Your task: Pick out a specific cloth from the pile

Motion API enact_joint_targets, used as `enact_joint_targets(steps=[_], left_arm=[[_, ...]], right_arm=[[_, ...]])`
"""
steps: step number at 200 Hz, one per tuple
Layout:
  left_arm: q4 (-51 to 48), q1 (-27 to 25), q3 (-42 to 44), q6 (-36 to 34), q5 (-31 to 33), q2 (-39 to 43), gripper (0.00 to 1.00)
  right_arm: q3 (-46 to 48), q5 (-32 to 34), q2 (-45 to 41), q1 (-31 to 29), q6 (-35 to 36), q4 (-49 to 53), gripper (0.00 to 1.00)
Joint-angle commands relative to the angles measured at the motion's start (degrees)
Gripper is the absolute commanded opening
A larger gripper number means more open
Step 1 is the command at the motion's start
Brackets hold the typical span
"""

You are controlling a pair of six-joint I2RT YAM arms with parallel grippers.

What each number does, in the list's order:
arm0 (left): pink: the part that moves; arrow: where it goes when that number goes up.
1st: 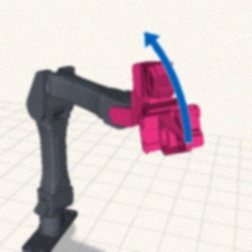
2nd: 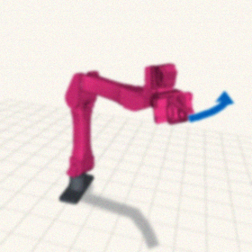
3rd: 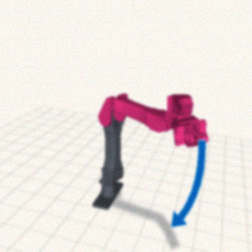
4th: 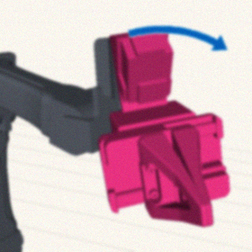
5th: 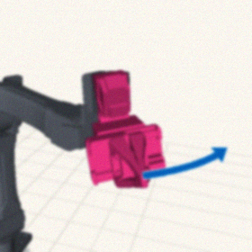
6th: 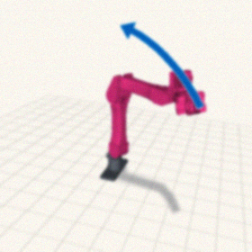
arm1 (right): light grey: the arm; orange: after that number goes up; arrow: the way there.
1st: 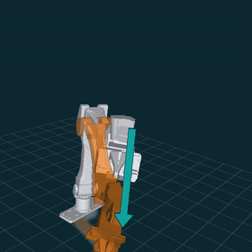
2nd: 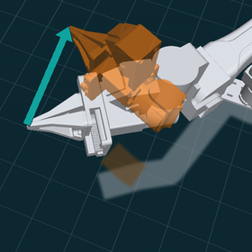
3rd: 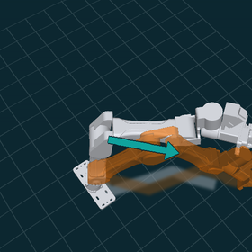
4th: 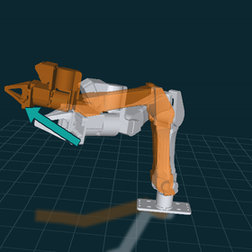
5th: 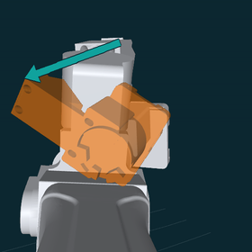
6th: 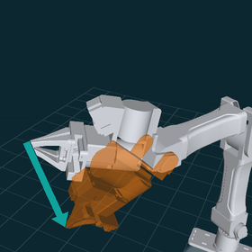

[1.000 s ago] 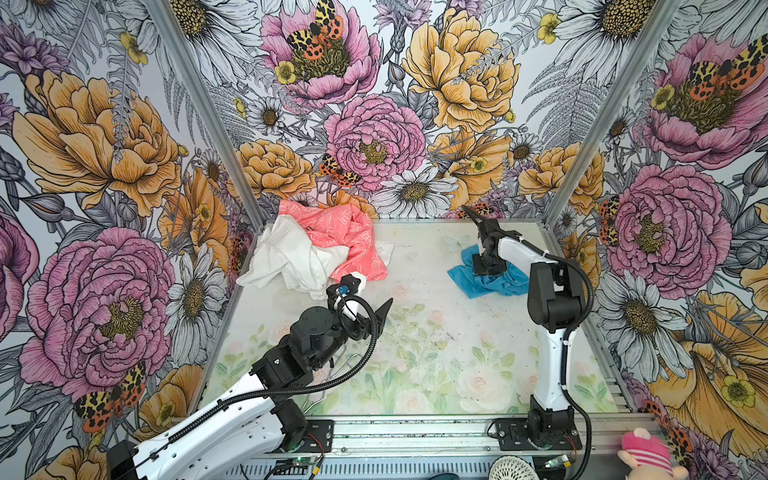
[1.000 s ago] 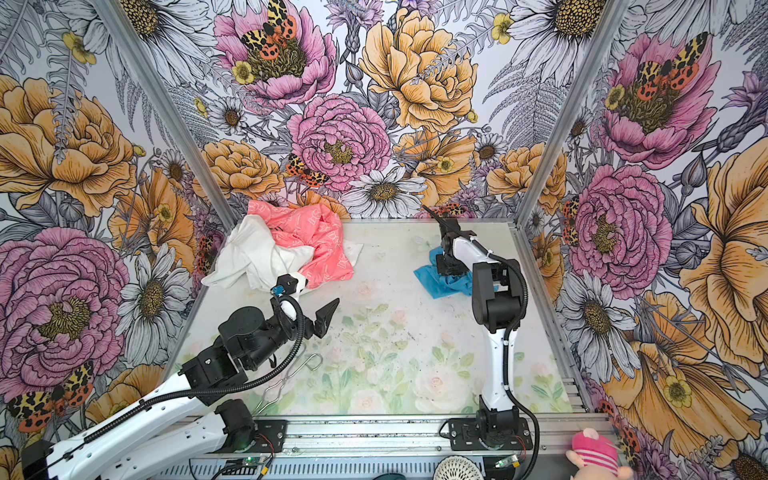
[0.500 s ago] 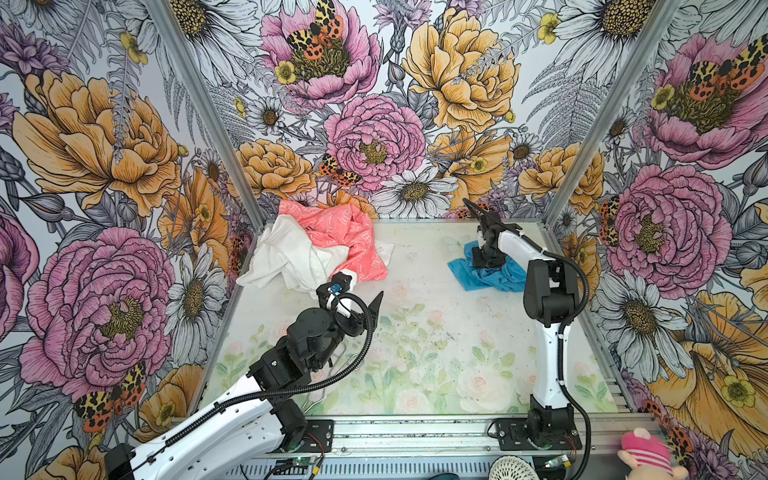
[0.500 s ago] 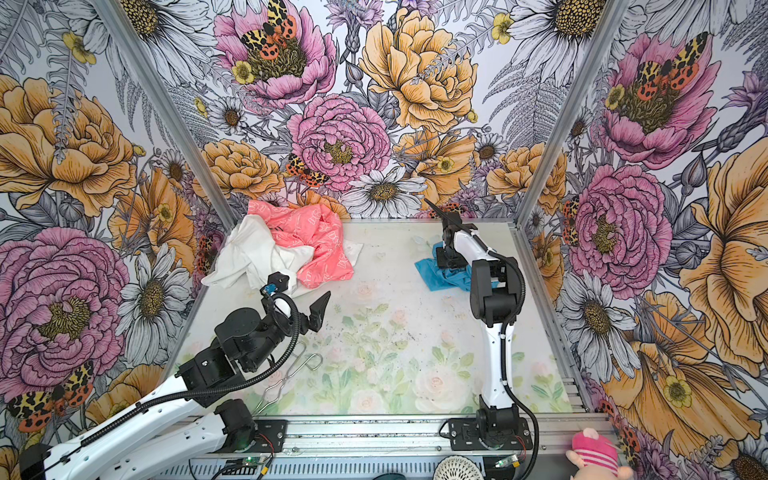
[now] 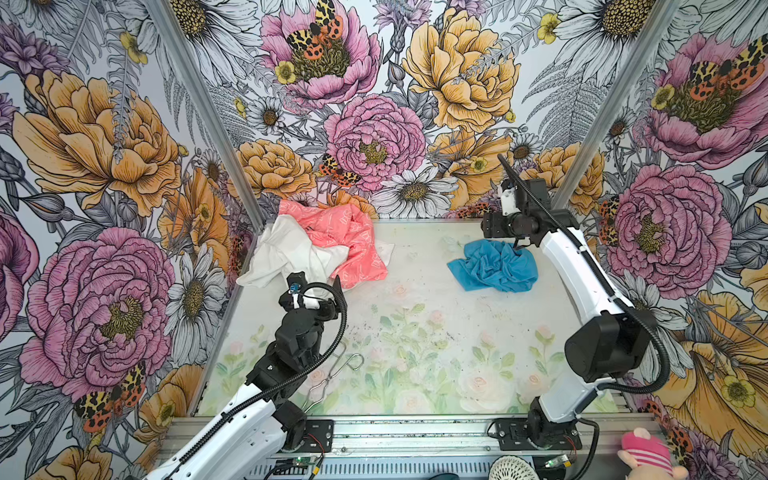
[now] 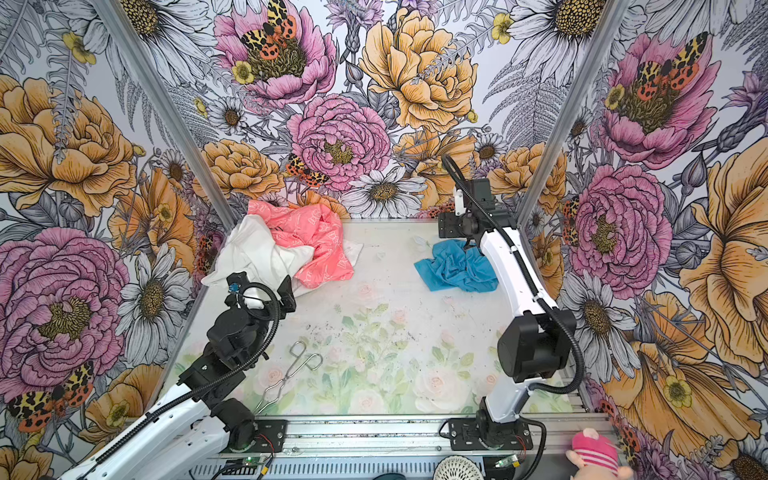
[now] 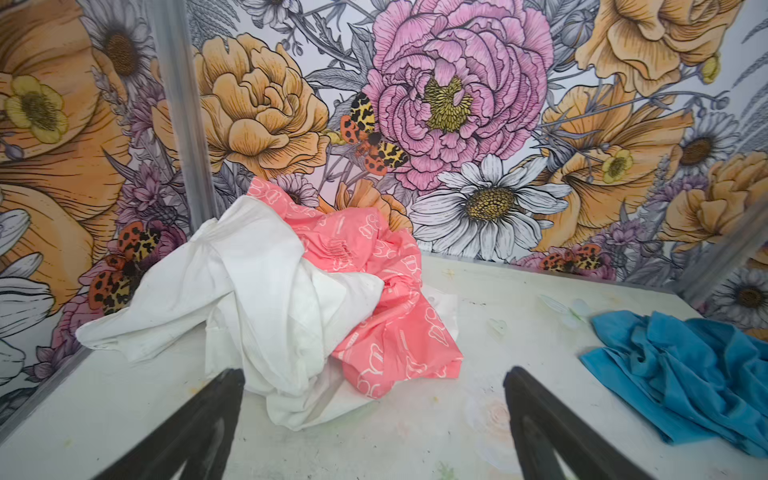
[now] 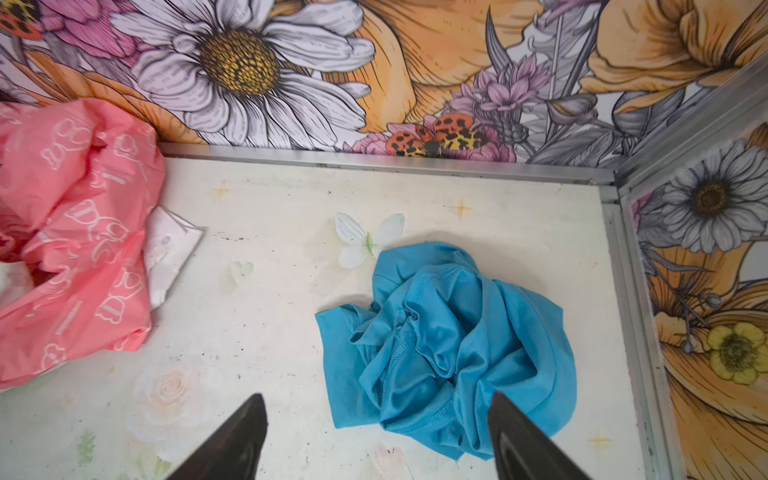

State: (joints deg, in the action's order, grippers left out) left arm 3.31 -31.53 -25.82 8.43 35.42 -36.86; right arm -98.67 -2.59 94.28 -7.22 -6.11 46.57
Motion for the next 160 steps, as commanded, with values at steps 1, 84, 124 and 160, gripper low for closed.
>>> enact_joint_targets(steps=[1, 84, 124, 160], left_arm=[[10.9, 3.1, 4.1, -4.0, 2.6, -1.3, 0.99], [36.5, 15.7, 14.6, -8.3, -1.2, -16.1, 0.99], [47.4, 19.8, 16.6, -9.4, -3.9, -25.2, 0.99], [57.2, 22.6, 17.2, -9.6, -8.5, -33.7, 0.99]], right_arm=[[6.5, -1.8, -6.1, -0.5, -0.7, -5.1, 0.86], [52.0, 5.5, -37.2, 0.4, -2.3, -39.9, 0.97], [71.9, 9.3, -42.6, 1.4, -2.2, -57.6, 1.00], [78.3, 12.3, -36.7, 2.3, 1.1, -68.0, 0.99]])
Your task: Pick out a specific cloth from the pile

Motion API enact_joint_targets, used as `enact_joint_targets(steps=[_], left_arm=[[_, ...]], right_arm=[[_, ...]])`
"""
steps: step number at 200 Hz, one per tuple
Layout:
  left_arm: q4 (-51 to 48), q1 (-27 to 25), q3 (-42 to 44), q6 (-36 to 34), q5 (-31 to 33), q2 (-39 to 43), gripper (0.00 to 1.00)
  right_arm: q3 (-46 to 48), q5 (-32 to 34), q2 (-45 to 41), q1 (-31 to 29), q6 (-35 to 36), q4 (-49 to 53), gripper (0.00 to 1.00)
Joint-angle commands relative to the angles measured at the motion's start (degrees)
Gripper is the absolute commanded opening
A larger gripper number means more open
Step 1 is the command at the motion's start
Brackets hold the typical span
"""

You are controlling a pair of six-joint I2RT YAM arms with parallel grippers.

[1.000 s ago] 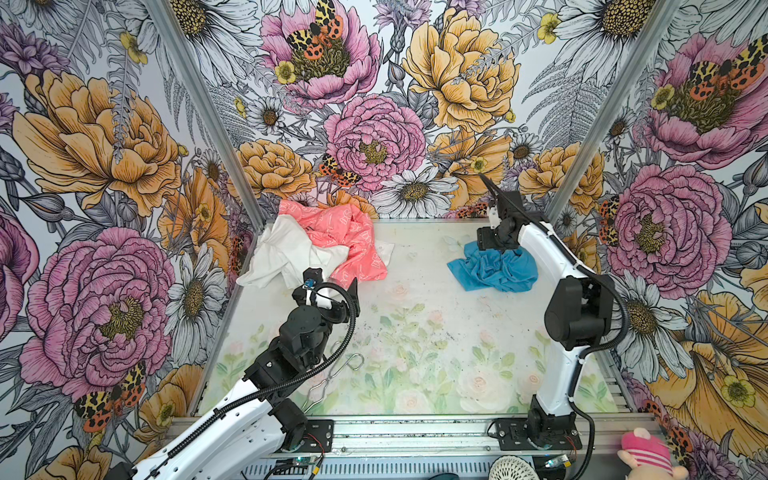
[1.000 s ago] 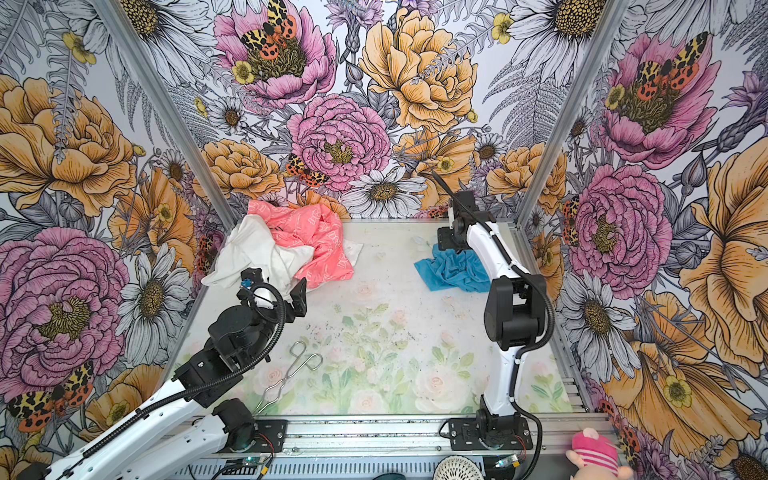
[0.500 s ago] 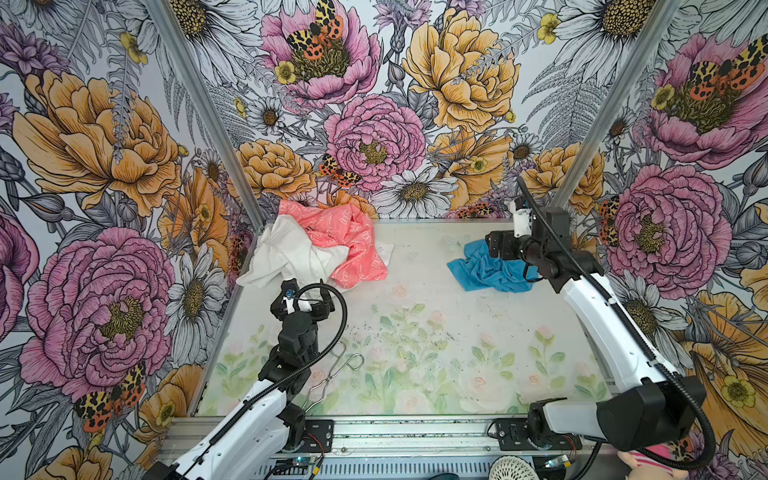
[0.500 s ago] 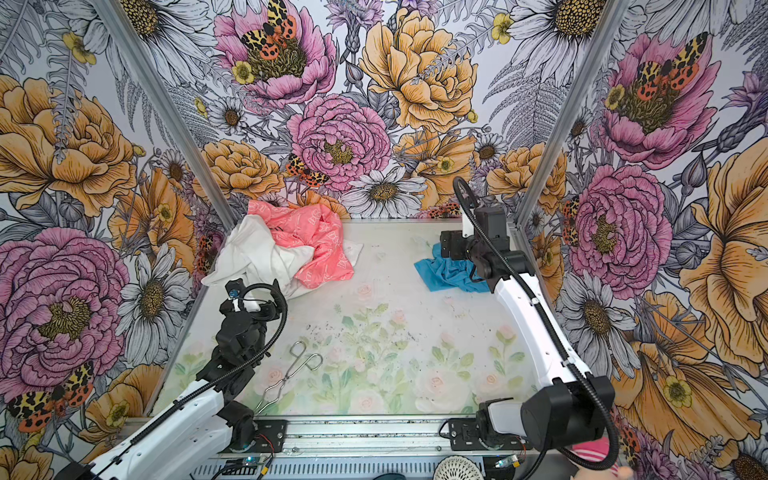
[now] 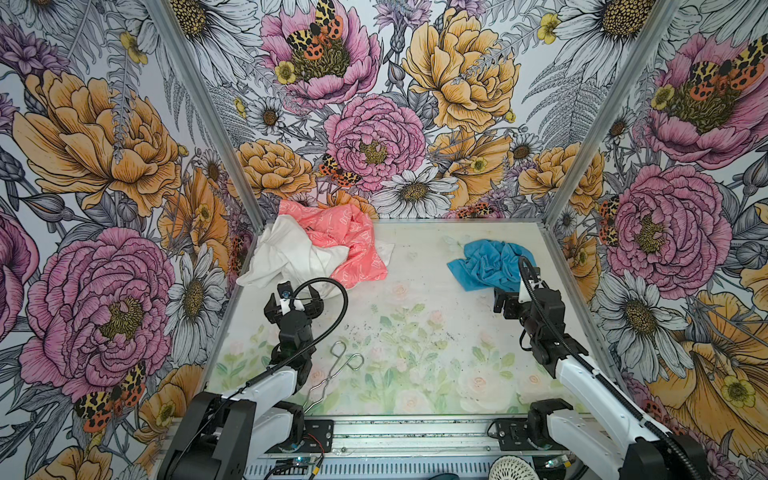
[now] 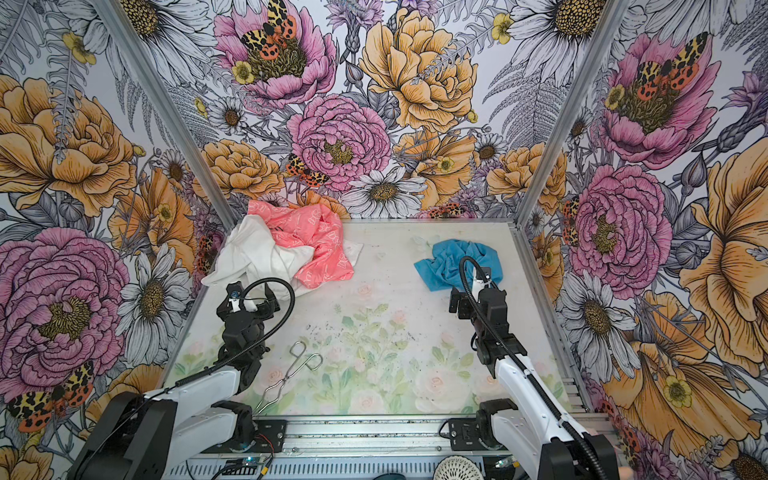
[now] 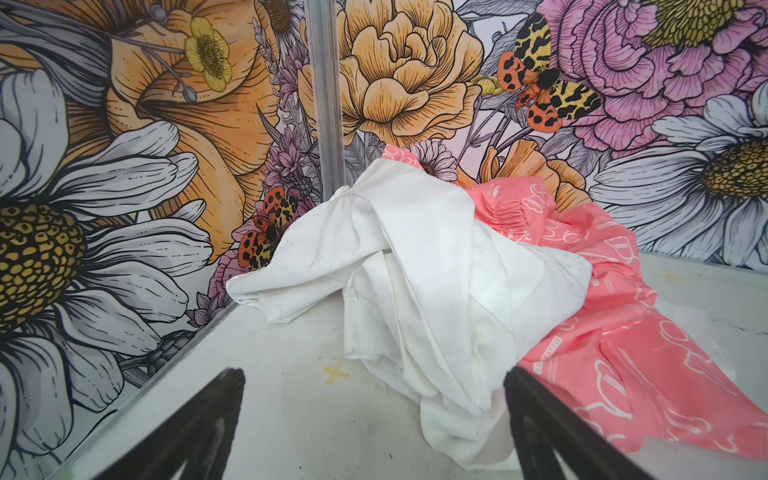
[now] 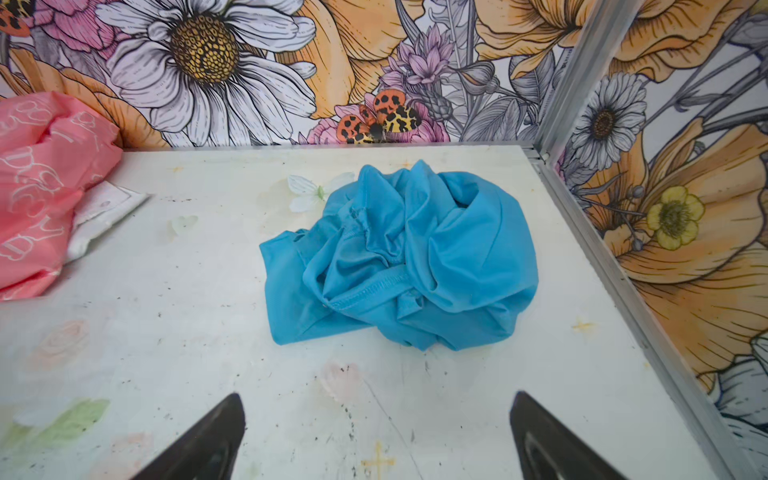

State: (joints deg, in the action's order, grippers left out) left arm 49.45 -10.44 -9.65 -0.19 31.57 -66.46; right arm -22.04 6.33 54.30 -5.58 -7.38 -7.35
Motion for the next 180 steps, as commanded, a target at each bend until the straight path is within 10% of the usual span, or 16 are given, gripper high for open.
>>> enact_joint_targets(steps=[1, 116, 180], left_arm=[[11.3, 1.5, 1.0, -1.0, -4.8, -4.4, 0.99], [26.6, 8.3, -2.4, -0.6, -16.0, -25.0, 0.99], [7.0, 8.8, -10.6, 0.7, -14.9, -22.4, 0.99]], right_arm=[[1.7, 3.4, 3.5, 0.7, 2.4, -14.4, 1.00], [3.4, -3.8, 33.5, 5.6, 4.9, -49.3, 0.99], [-0.5, -1.7, 34.1, 6.5, 3.1, -42.8, 0.99]])
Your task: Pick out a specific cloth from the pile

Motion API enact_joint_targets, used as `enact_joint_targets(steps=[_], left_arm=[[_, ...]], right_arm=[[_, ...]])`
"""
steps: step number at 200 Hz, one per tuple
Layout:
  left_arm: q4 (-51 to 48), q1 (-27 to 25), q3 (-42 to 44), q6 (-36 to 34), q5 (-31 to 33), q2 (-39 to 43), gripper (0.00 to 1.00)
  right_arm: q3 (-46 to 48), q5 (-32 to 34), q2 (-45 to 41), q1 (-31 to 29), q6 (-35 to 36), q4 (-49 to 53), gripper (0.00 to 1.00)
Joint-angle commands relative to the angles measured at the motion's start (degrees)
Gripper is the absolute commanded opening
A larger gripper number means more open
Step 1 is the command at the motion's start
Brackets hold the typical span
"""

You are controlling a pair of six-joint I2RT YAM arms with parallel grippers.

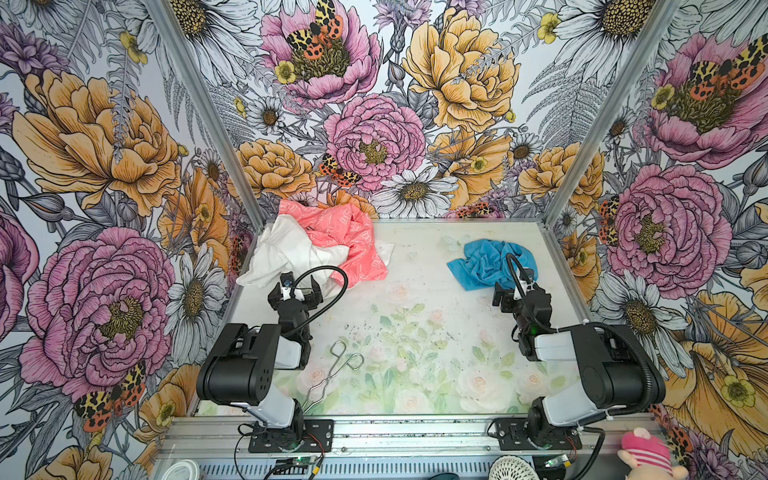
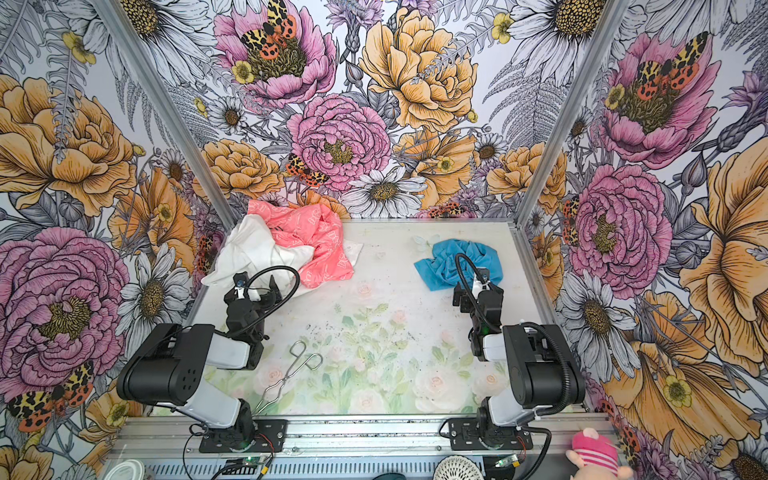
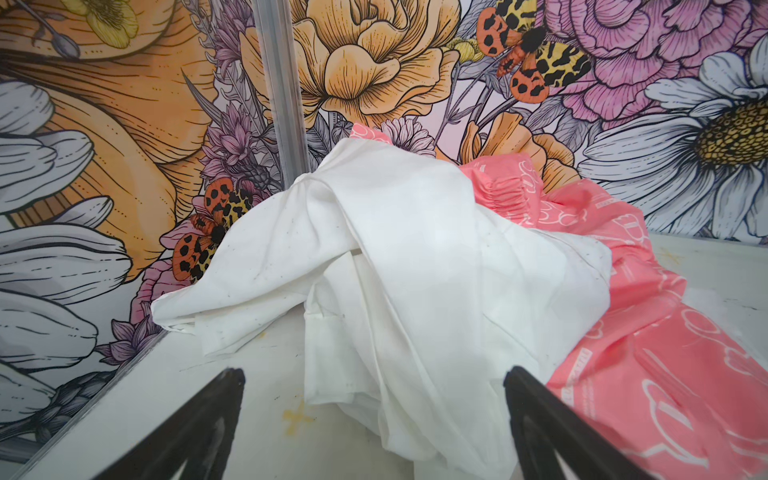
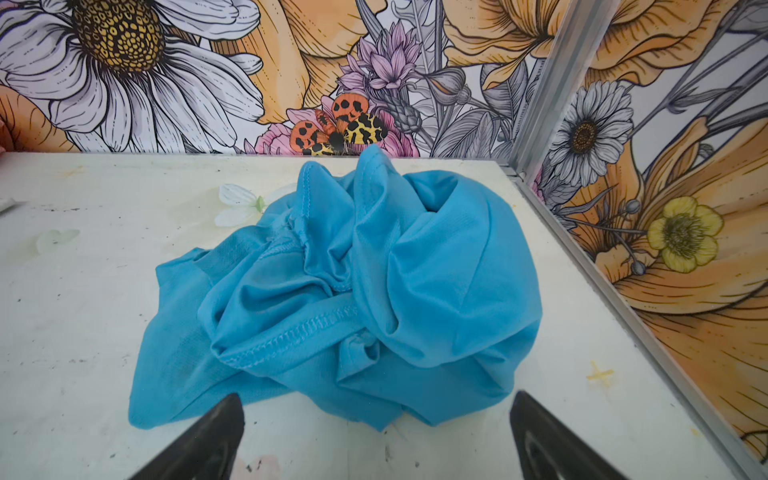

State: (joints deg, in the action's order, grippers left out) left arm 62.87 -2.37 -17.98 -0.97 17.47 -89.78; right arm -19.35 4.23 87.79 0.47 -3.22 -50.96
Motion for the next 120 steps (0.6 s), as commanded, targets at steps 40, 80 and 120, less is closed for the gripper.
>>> enact_joint_targets(steps=[40, 80, 120], left_arm=[[-6.6, 1.1, -2.6, 1.6, -1.6, 0.8, 0.99], [-6.7, 0.5, -2.7, 1.0, -1.3, 0.7, 0.99], [-7.4, 1.2, -3.0, 1.3, -3.0, 0.7, 0.99]], right_arm=[[-3.3, 0.3, 0.4, 0.8, -1.4, 1.3, 0.99], [-3.3, 0.3, 0.4, 0.8, -1.4, 1.3, 0.99], [-3.3, 0.3, 0.3, 0.8, -1.4, 1.3, 1.00]])
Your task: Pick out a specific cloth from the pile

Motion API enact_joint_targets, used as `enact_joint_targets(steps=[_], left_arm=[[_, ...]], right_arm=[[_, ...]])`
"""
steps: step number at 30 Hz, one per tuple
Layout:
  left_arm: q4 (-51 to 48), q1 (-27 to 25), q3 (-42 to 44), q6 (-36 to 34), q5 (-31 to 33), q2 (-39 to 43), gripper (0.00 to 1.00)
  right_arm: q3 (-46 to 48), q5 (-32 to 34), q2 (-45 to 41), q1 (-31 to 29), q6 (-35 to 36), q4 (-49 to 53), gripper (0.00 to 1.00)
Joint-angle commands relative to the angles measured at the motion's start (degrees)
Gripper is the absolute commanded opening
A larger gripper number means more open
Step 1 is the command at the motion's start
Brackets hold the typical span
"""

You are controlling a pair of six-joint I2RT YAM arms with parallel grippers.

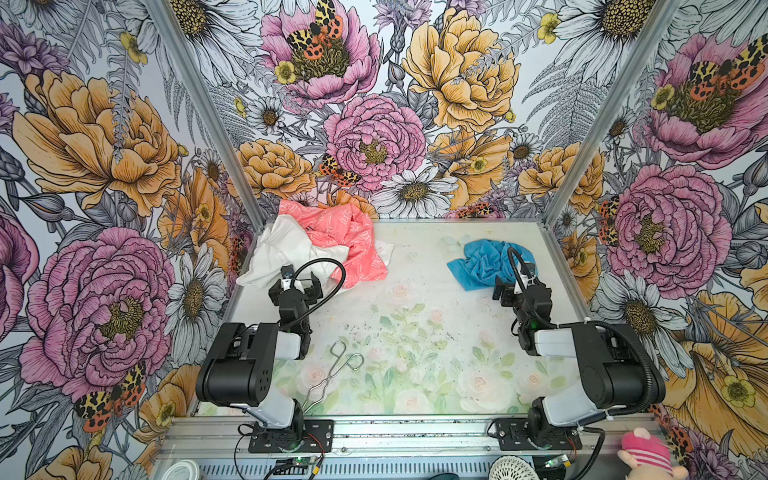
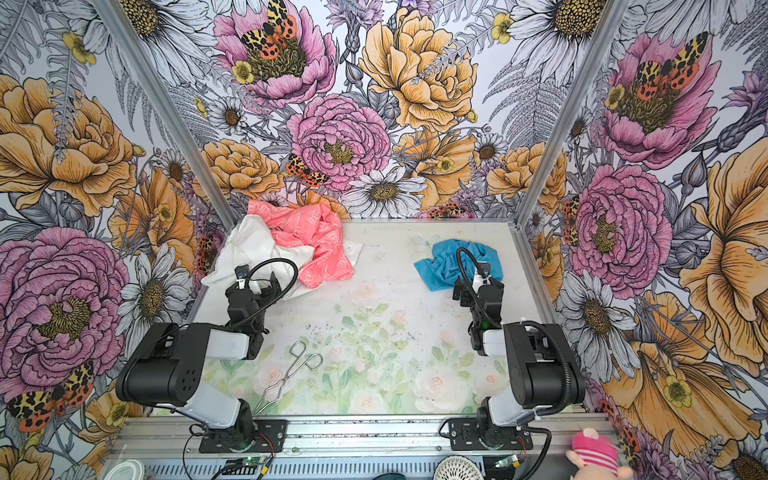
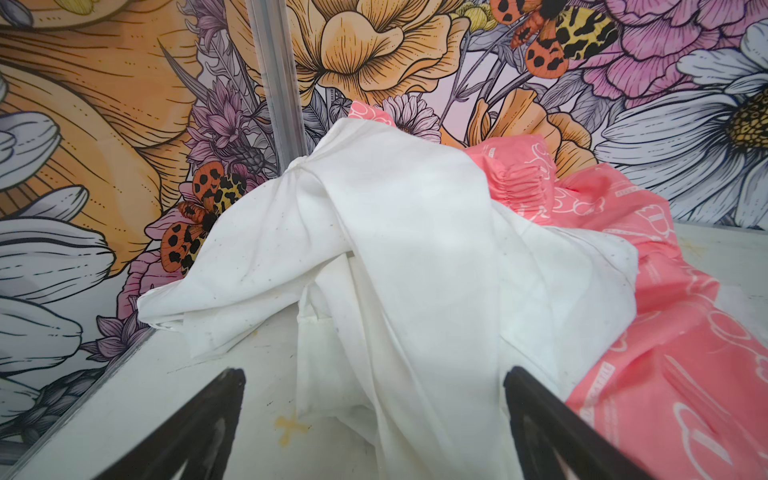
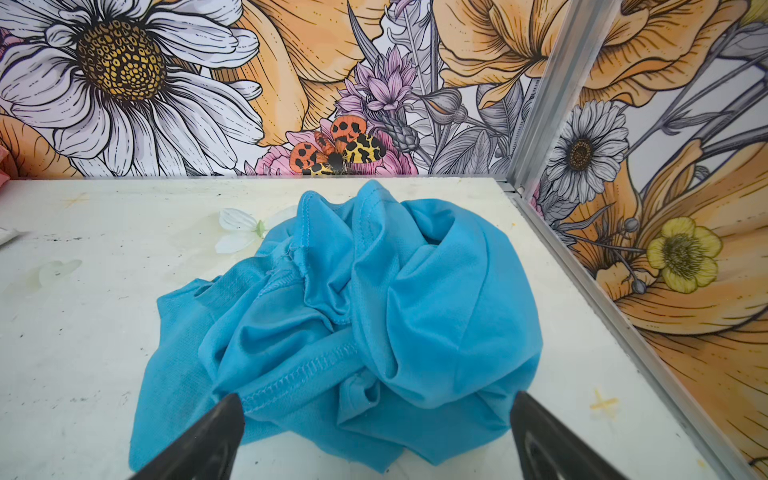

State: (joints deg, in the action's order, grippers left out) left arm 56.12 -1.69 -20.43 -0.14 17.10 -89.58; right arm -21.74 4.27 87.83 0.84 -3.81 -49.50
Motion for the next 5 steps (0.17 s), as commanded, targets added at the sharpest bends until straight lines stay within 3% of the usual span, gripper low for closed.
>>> enact_joint_targets(steps=[1, 5], left_arm=[[-0.7, 0.5, -0.5, 0.5, -2.6, 0.5, 0.99], [-0.5, 0.3, -0.5, 0.1, -3.0, 0.5, 0.99]], right_arm=[[-0.9, 0.3, 0.3, 0.4, -0.8, -0.2, 0.99], [-0.9, 0.3, 0.3, 0.5, -0.8, -0.2, 1.00]])
